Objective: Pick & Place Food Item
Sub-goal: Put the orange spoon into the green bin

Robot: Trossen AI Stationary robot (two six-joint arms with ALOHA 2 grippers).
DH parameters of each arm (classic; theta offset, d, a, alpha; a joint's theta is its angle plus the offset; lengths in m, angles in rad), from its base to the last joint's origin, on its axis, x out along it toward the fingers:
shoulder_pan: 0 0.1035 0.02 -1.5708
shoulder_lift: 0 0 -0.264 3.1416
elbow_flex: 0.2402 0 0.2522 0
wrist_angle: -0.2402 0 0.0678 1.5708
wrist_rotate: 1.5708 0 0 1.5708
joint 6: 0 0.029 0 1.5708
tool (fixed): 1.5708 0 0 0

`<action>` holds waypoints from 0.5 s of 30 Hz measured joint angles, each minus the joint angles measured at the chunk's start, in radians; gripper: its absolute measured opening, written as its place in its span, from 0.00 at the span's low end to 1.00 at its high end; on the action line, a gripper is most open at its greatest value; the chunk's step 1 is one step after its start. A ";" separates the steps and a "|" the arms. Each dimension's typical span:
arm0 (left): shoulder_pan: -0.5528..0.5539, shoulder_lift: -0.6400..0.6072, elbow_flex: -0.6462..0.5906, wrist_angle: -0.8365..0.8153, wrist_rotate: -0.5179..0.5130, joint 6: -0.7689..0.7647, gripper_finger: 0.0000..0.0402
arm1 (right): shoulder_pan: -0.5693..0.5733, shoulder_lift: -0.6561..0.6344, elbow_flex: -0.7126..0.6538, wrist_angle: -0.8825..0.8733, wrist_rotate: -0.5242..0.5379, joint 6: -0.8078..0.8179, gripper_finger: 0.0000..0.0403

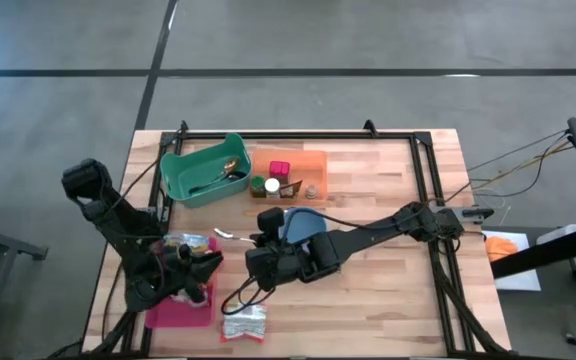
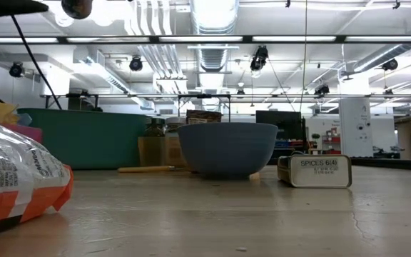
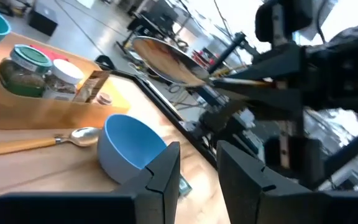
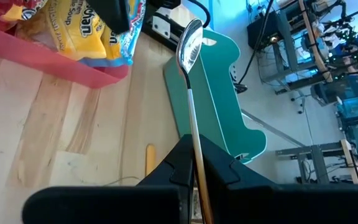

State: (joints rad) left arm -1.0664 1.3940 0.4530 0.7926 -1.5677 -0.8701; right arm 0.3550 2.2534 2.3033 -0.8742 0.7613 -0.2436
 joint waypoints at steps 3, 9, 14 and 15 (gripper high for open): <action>0.037 0.011 0.006 0.000 0.000 -0.027 0.26 | 0.000 -0.001 0.000 0.001 0.000 0.000 0.02; 0.074 0.011 0.038 0.000 0.009 -0.046 0.26 | 0.000 -0.001 0.000 0.000 0.000 -0.003 0.02; 0.075 0.011 0.082 -0.015 0.010 -0.041 0.26 | -0.001 -0.001 0.000 0.000 0.003 -0.004 0.02; 0.078 0.011 0.091 -0.023 0.009 -0.040 0.26 | -0.001 -0.001 0.000 0.000 0.009 -0.004 0.02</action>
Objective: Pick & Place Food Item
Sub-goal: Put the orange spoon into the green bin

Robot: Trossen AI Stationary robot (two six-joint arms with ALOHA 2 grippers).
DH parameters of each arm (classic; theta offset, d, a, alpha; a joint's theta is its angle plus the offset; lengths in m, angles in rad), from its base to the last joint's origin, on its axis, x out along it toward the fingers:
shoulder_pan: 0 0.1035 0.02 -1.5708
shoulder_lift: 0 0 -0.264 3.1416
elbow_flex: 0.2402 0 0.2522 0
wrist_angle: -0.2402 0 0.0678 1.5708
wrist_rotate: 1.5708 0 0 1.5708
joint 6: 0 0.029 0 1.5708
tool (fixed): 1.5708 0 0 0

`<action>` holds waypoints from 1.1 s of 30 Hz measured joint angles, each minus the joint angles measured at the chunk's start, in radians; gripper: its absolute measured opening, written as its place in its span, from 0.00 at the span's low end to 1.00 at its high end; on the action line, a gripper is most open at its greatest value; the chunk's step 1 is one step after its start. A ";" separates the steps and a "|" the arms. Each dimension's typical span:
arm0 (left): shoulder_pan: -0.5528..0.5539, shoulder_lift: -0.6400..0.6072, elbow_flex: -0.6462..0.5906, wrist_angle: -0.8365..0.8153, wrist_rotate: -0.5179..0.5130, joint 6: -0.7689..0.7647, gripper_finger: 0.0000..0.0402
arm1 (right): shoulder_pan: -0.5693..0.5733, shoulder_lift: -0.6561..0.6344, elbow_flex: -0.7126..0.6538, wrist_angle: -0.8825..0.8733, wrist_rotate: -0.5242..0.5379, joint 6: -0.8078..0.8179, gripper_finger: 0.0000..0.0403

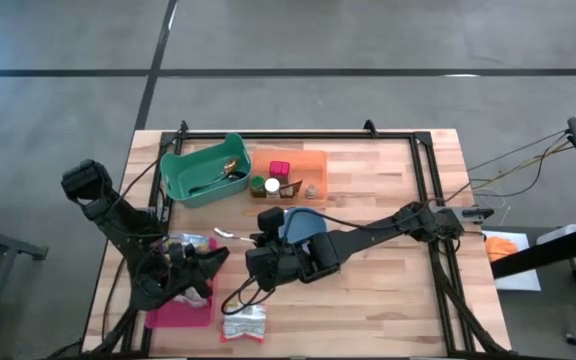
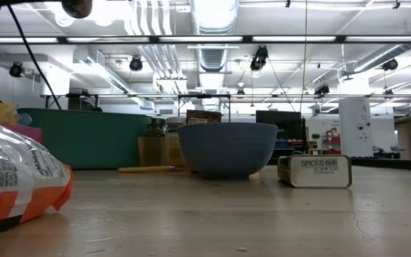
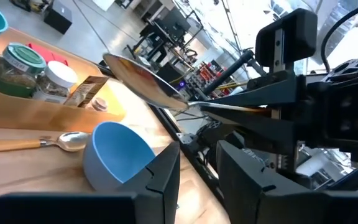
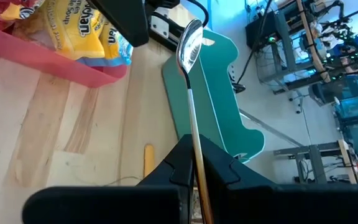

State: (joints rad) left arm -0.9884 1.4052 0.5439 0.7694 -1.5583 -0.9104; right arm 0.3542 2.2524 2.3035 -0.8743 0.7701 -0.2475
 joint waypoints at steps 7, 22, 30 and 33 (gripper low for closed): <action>0.042 0.000 0.031 -0.011 0.006 -0.018 0.26 | -0.001 0.000 0.000 0.033 0.016 -0.013 0.02; 0.099 0.000 0.034 0.002 0.097 -0.066 0.27 | -0.001 0.000 -0.001 0.050 0.016 -0.024 0.02; 0.154 0.000 0.034 0.010 0.195 -0.093 0.27 | -0.001 0.000 -0.002 0.050 0.016 -0.022 0.02; 0.154 -0.001 0.034 0.020 0.201 -0.090 0.27 | -0.002 0.000 -0.002 0.050 0.016 -0.023 0.02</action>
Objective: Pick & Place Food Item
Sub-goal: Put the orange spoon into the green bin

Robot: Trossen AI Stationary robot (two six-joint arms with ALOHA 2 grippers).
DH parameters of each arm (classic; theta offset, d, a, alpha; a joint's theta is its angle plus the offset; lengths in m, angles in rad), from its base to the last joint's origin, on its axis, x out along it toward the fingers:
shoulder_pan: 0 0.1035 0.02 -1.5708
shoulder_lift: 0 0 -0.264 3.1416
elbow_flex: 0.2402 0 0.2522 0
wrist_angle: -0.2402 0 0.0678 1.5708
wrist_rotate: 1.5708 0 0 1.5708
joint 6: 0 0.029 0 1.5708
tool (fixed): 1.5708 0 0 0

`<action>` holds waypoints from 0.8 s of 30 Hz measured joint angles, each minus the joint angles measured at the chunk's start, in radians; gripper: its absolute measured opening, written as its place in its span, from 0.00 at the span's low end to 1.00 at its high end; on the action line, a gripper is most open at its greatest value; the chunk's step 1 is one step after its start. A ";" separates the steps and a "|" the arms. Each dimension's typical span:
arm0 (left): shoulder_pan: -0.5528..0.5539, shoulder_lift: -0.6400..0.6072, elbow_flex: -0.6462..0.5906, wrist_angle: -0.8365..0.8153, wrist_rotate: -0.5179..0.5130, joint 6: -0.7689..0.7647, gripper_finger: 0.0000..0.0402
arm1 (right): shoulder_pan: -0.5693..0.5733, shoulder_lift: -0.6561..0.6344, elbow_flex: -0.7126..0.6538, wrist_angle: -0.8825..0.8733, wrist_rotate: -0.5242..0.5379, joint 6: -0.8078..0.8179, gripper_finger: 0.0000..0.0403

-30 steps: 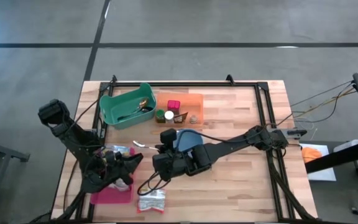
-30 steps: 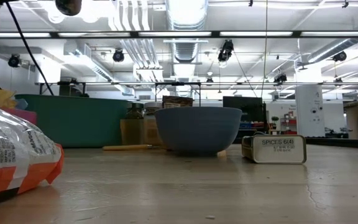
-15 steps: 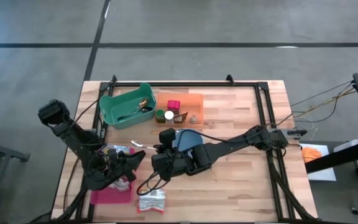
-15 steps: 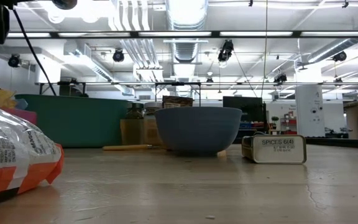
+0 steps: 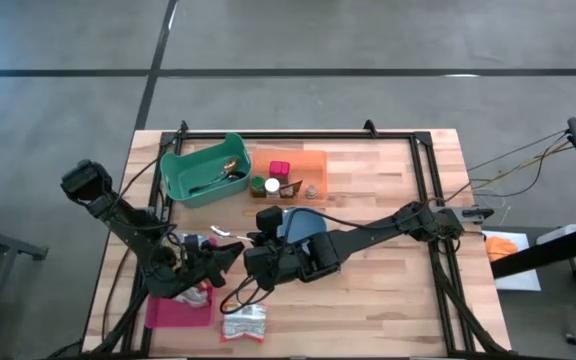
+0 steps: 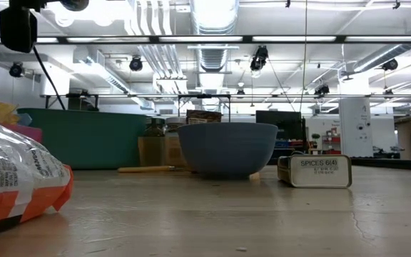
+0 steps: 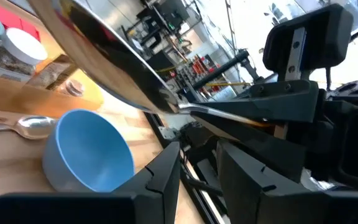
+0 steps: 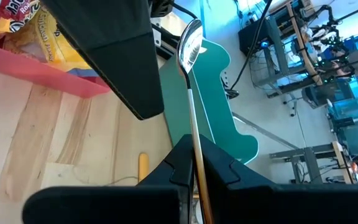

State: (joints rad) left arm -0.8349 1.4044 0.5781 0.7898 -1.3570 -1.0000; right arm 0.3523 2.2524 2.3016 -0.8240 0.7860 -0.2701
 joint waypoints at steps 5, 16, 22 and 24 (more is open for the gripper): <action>0.021 0.000 0.000 0.000 0.123 0.008 0.27 | 0.000 0.000 0.000 -0.001 0.000 0.000 0.02; 0.046 -0.002 0.000 0.009 0.249 0.136 0.27 | 0.000 0.000 0.000 -0.001 0.000 0.001 0.02; 0.051 -0.002 0.000 0.060 0.225 0.136 0.27 | 0.001 0.000 0.000 -0.001 0.000 0.001 0.02; 0.054 -0.002 0.000 0.080 0.228 0.137 0.30 | 0.001 0.000 0.000 -0.001 0.000 0.001 0.02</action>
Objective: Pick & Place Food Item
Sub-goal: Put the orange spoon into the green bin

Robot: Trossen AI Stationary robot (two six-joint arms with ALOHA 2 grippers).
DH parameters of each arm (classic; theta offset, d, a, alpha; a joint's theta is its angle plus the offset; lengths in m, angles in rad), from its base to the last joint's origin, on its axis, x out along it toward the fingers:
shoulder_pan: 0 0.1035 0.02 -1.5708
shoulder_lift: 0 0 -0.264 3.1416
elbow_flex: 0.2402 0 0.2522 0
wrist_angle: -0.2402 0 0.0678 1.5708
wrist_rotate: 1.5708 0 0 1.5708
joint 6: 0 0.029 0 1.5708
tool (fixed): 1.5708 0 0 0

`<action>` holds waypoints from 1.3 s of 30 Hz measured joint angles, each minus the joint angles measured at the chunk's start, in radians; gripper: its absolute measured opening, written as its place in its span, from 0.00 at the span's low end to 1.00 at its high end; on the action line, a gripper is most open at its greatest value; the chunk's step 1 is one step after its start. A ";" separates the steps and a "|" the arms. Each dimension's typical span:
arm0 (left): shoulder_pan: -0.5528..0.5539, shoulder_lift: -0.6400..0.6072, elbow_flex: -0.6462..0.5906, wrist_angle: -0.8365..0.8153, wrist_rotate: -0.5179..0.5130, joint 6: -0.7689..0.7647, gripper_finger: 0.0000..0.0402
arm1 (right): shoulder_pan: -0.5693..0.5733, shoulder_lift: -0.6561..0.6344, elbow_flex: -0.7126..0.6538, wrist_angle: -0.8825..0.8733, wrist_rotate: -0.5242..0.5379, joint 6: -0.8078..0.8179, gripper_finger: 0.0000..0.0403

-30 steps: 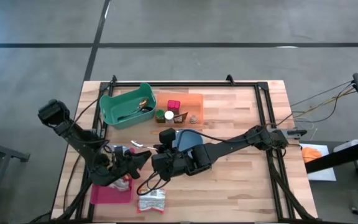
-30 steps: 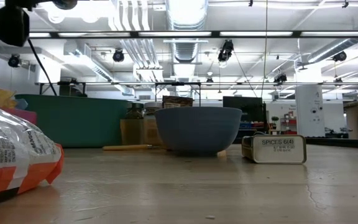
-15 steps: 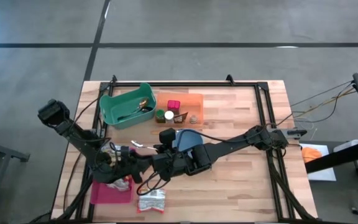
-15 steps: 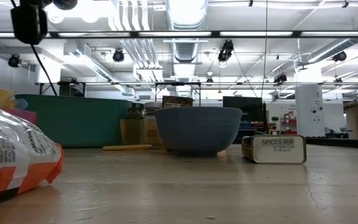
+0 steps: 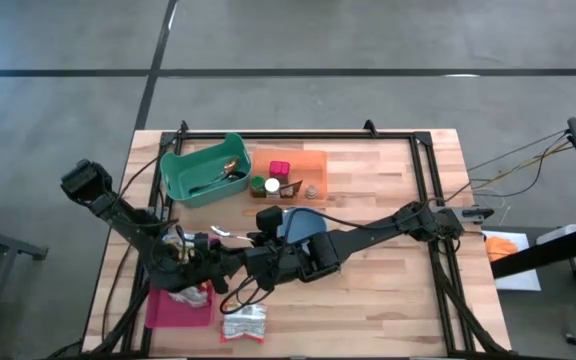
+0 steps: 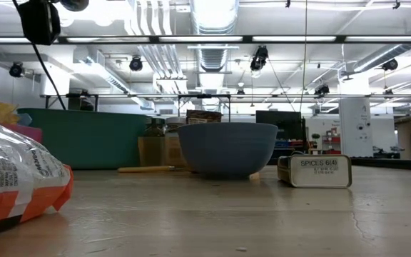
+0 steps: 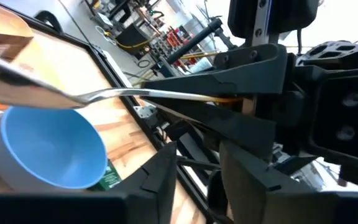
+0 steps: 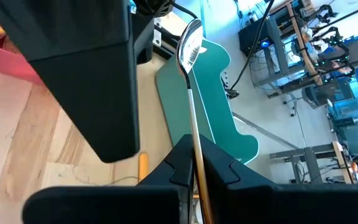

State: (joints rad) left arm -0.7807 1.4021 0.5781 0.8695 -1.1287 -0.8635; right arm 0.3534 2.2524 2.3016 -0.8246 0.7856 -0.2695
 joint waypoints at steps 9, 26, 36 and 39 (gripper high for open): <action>0.003 0.000 0.000 0.019 0.023 0.000 0.63 | 0.002 0.000 0.000 0.000 0.000 0.003 0.02; 0.035 0.000 0.000 0.031 -0.225 0.019 0.76 | 0.005 0.000 0.000 0.009 0.000 0.004 0.02; 0.049 -0.001 0.000 0.035 -0.221 0.019 0.51 | 0.014 0.001 0.000 0.015 -0.001 0.002 0.02; 0.050 -0.001 0.001 0.038 -0.218 0.018 0.43 | 0.015 0.002 -0.001 0.016 0.000 0.004 0.02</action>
State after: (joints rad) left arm -0.7311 1.4014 0.5789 0.9075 -1.3468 -0.8455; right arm 0.3683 2.2539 2.3005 -0.8089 0.7852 -0.2652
